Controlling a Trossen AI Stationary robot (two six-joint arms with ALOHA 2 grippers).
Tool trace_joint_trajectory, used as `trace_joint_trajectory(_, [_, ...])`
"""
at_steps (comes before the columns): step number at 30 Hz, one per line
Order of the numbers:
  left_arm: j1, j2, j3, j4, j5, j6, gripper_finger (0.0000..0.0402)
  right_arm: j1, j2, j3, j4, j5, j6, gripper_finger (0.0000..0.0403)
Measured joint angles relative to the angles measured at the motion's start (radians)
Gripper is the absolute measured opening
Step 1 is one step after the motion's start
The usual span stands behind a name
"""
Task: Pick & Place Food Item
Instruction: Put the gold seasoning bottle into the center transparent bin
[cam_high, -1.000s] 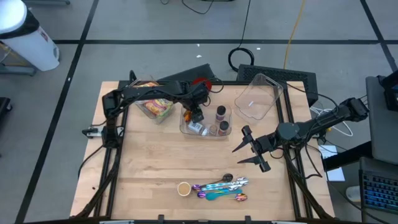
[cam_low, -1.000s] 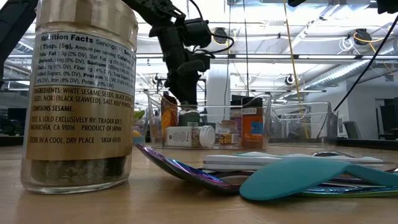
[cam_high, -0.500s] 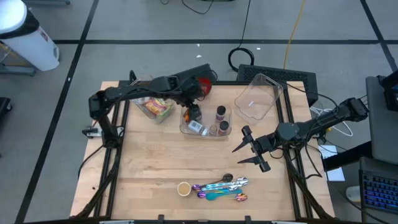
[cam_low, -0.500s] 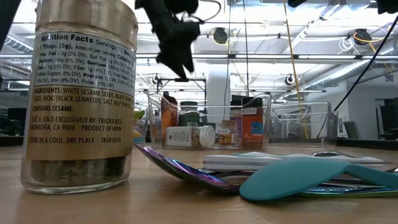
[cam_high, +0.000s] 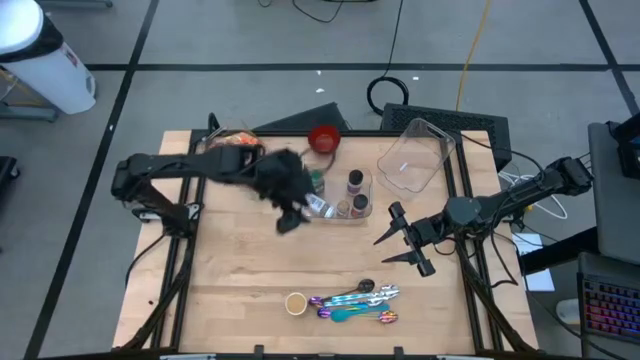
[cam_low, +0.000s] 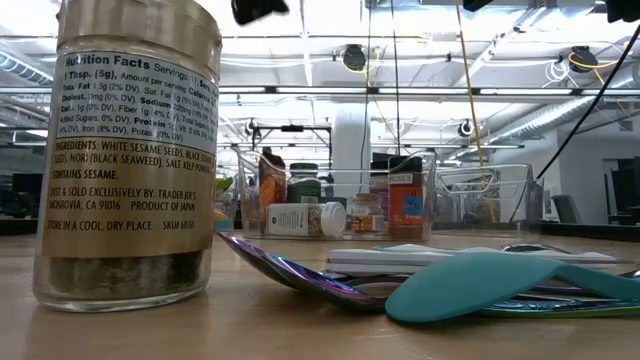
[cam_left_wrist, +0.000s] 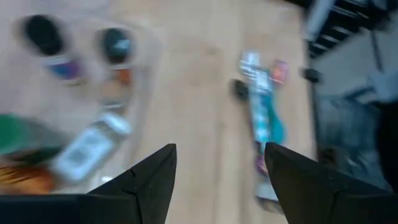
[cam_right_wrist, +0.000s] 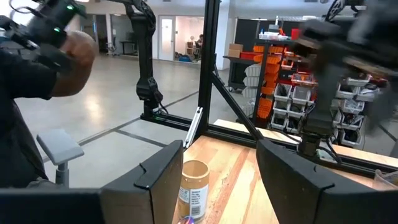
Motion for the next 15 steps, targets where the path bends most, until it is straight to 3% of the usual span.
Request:
trace_joint_trajectory(9, [-0.342,0.004,0.0,0.13,-0.013,0.001,0.0253,0.0,0.0,0.0,0.0,0.0,0.003,0.0196])
trace_joint_trajectory(15, [-0.529,0.055,0.0,0.234,-0.171,0.033,0.0253,0.0,0.0,0.0,0.002,0.0,0.003,0.0196])
